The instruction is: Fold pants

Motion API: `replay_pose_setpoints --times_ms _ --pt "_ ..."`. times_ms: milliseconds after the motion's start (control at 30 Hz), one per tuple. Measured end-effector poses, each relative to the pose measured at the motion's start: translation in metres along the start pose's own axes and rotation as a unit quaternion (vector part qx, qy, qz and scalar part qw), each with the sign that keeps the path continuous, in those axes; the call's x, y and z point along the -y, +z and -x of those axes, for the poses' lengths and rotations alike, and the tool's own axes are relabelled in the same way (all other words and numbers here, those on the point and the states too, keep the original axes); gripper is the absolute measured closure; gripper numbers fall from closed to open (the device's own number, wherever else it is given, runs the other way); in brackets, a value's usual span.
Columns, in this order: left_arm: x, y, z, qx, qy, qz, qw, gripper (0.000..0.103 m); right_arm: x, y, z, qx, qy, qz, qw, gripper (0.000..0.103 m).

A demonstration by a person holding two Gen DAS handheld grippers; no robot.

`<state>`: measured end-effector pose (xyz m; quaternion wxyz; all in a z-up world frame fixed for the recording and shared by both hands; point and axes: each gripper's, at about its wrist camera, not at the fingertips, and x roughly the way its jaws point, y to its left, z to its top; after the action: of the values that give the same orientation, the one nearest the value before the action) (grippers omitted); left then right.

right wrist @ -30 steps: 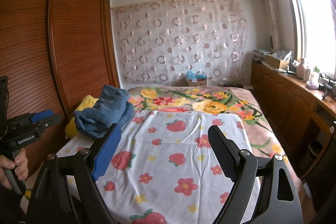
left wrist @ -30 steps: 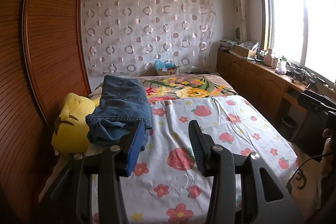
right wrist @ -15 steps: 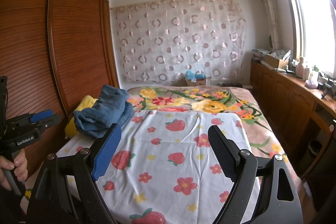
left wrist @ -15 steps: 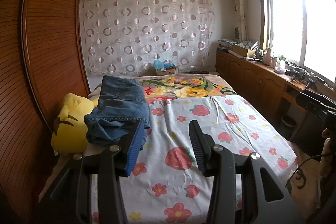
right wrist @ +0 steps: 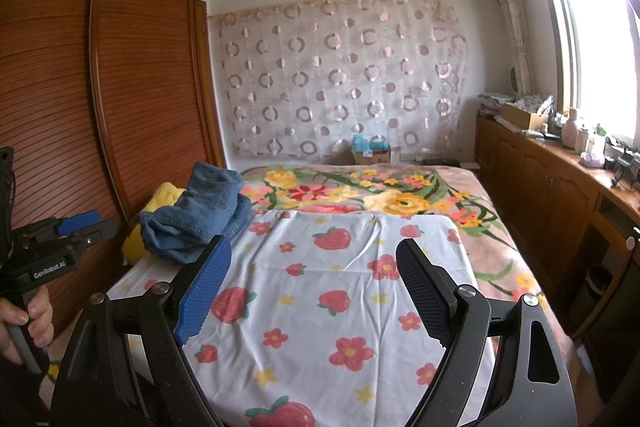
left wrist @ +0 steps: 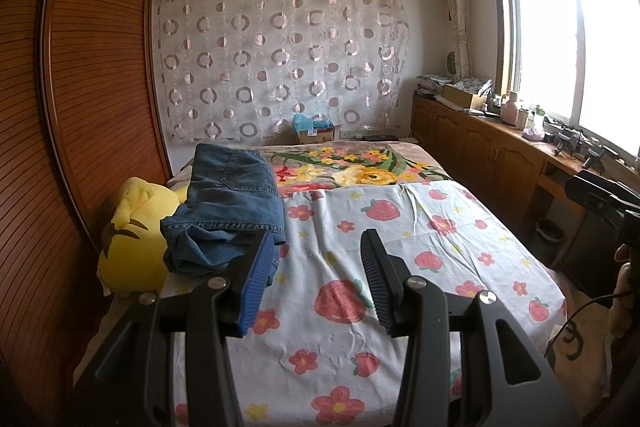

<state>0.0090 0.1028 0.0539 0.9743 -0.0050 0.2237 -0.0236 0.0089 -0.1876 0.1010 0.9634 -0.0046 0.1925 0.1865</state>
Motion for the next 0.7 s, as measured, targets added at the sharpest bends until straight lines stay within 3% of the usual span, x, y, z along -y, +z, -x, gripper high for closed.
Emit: replay_pose_setpoints --times_ms 700 --pt "0.0005 -0.0004 -0.0003 0.001 0.0 0.0 1.0 0.057 0.0021 -0.0005 0.0006 0.0 -0.001 -0.001 1.0 0.017"
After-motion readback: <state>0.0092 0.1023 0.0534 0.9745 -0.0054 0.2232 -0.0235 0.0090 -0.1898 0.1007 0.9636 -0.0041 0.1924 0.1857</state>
